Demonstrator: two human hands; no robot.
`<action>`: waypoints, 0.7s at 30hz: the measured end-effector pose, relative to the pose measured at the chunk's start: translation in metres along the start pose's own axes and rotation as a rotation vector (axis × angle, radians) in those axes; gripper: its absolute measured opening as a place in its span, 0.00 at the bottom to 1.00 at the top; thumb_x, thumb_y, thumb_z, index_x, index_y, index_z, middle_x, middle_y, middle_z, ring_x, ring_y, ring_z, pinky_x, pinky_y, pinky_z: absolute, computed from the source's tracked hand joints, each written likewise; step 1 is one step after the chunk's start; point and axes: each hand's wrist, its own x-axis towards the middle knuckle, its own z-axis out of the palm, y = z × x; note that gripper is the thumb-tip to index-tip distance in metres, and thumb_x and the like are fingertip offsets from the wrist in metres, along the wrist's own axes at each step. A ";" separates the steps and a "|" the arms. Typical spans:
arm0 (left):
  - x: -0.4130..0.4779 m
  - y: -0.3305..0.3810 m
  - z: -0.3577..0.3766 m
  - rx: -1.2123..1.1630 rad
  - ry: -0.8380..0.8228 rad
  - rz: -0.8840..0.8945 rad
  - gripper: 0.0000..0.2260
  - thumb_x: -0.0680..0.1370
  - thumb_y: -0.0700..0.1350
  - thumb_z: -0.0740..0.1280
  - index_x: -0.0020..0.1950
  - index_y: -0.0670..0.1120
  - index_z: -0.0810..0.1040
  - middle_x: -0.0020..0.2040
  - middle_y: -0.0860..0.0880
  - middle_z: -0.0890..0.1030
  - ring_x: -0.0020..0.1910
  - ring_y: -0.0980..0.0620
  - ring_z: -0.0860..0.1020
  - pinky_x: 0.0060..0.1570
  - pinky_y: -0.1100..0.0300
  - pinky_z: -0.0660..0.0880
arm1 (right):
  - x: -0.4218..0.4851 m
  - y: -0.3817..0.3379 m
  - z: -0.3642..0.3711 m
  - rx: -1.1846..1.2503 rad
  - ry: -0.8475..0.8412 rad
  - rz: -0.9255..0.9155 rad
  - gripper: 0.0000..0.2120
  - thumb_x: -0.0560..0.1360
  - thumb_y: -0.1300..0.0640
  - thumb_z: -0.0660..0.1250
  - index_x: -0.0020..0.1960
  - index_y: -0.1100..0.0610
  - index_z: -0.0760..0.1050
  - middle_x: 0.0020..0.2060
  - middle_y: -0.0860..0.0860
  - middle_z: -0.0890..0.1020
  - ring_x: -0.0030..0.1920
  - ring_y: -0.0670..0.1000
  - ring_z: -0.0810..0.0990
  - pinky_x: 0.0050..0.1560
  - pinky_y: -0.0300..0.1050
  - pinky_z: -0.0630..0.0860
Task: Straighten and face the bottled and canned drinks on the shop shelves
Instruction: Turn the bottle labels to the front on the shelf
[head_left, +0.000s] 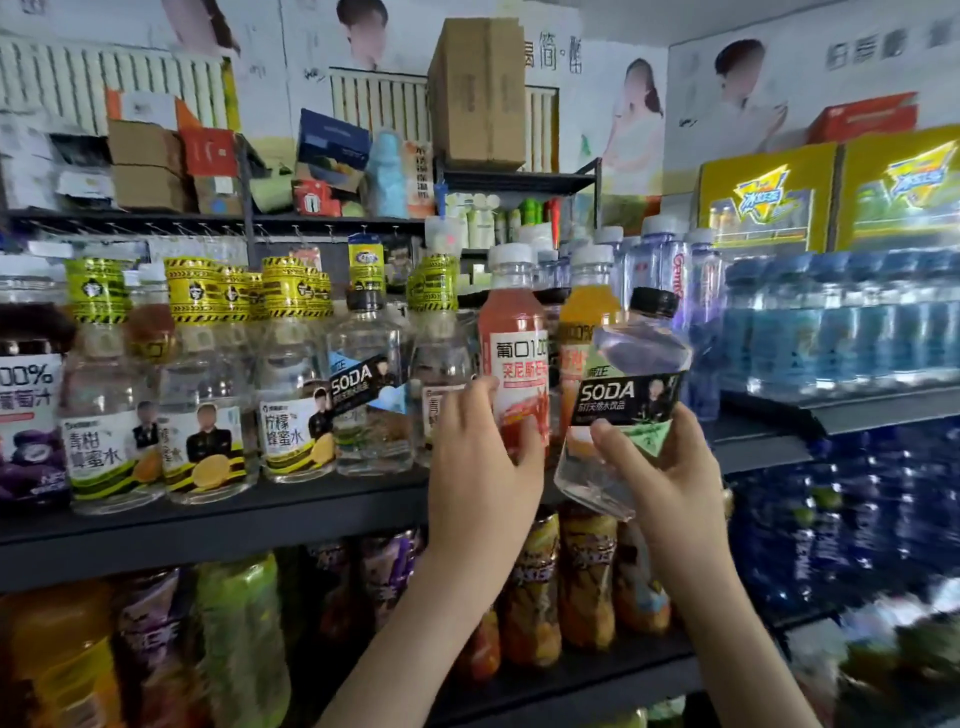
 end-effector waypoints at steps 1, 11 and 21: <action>-0.002 0.007 0.007 -0.008 0.008 0.014 0.17 0.77 0.48 0.66 0.63 0.45 0.71 0.58 0.50 0.72 0.54 0.52 0.75 0.49 0.66 0.71 | 0.002 0.001 -0.008 0.002 0.009 0.002 0.12 0.72 0.54 0.72 0.54 0.52 0.75 0.45 0.47 0.84 0.46 0.47 0.83 0.47 0.48 0.79; 0.011 0.060 0.097 0.096 -0.011 -0.082 0.26 0.79 0.49 0.63 0.72 0.38 0.60 0.63 0.41 0.71 0.61 0.43 0.71 0.58 0.55 0.69 | 0.038 0.021 -0.088 -0.054 -0.002 0.016 0.14 0.71 0.53 0.73 0.54 0.51 0.75 0.44 0.46 0.84 0.45 0.46 0.83 0.45 0.48 0.79; 0.026 0.069 0.138 0.140 0.078 -0.393 0.34 0.75 0.52 0.69 0.70 0.36 0.57 0.62 0.39 0.69 0.59 0.41 0.71 0.57 0.53 0.70 | 0.065 0.037 -0.142 -0.123 -0.109 -0.011 0.22 0.67 0.40 0.73 0.56 0.48 0.74 0.50 0.47 0.80 0.52 0.51 0.80 0.52 0.59 0.78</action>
